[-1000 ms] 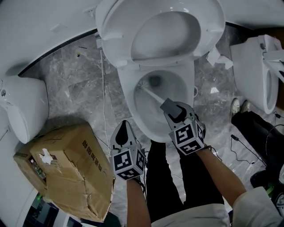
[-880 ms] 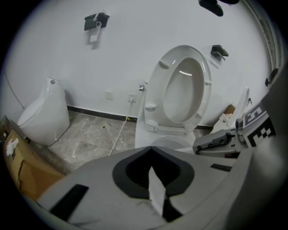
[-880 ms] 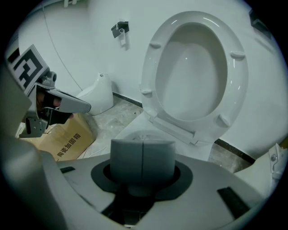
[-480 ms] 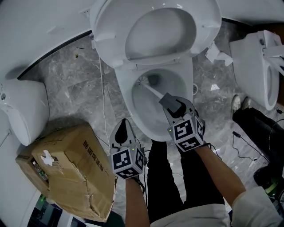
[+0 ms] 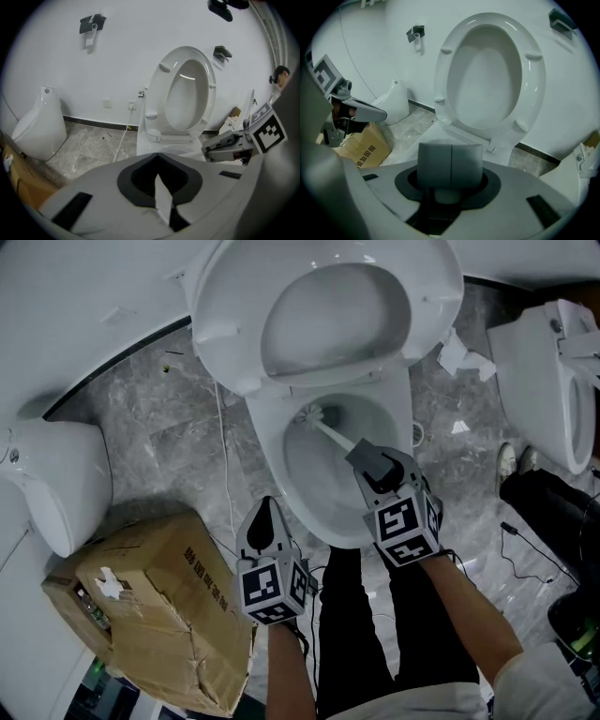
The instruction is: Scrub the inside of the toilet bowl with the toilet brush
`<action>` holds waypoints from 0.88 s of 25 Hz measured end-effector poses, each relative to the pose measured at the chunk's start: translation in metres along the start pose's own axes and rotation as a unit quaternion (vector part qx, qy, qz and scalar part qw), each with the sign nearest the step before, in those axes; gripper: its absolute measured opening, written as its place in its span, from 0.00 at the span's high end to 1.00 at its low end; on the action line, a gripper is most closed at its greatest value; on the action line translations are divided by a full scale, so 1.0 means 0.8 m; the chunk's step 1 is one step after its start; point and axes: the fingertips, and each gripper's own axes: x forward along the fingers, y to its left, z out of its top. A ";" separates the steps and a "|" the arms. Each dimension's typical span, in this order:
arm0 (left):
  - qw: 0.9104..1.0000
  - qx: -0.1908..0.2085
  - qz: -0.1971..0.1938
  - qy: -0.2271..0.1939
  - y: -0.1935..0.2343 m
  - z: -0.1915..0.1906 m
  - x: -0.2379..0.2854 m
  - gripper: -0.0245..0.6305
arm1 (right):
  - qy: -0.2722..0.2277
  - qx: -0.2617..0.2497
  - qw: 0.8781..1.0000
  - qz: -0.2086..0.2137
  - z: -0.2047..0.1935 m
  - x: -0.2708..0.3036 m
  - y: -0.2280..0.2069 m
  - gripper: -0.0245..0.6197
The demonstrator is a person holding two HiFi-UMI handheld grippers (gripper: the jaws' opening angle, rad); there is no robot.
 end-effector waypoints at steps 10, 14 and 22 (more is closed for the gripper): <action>1.000 0.020 0.004 0.007 -0.021 -0.002 0.008 0.93 | -0.011 0.039 0.999 -0.015 -0.004 -0.002 -0.031 0.70; 1.000 0.023 0.004 -0.014 -0.040 0.012 0.007 0.93 | -0.004 0.055 0.998 -0.001 -0.003 -0.010 -0.039 0.70; 0.999 0.022 0.000 -0.031 -0.084 0.014 0.021 0.93 | -0.012 0.056 0.998 -0.010 -0.011 -0.016 -0.072 0.70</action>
